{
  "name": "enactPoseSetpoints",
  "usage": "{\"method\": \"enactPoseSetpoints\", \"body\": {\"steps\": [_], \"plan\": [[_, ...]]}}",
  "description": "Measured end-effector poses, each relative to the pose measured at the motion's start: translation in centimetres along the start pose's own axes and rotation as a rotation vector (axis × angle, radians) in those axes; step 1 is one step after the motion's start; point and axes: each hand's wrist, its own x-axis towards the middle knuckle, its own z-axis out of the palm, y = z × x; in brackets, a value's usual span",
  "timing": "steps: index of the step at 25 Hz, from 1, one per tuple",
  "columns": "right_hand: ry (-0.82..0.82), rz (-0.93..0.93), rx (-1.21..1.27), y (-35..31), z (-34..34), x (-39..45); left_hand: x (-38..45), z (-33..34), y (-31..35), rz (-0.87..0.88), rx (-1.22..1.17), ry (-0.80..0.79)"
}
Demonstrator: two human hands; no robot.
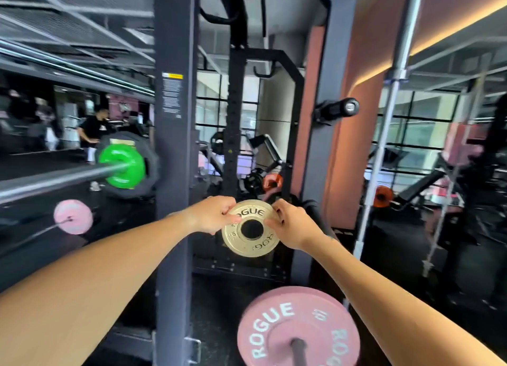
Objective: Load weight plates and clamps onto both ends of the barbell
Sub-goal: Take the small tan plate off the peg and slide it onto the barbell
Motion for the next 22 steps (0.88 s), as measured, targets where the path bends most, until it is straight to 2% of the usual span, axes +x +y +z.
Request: {"method": "enactPoseSetpoints", "body": {"steps": [7, 13, 16, 22], "plan": [[-0.104, -0.227, 0.183, -20.1, 10.7, 3.7, -15.5, -13.6, -13.1, -0.183, 0.162, 0.134], [-0.127, -0.379, 0.253, -34.7, 17.2, 4.9, -26.1, -22.7, -20.9, -0.267, 0.233, 0.192], [-0.129, -0.41, 0.259, -39.1, 19.2, 5.2, -29.0, -24.9, -24.1, -0.286, 0.231, 0.232], [-0.086, -0.36, 0.23, -42.2, 21.6, 5.7, -29.3, -25.4, -28.3, -0.312, 0.214, 0.328]]}}
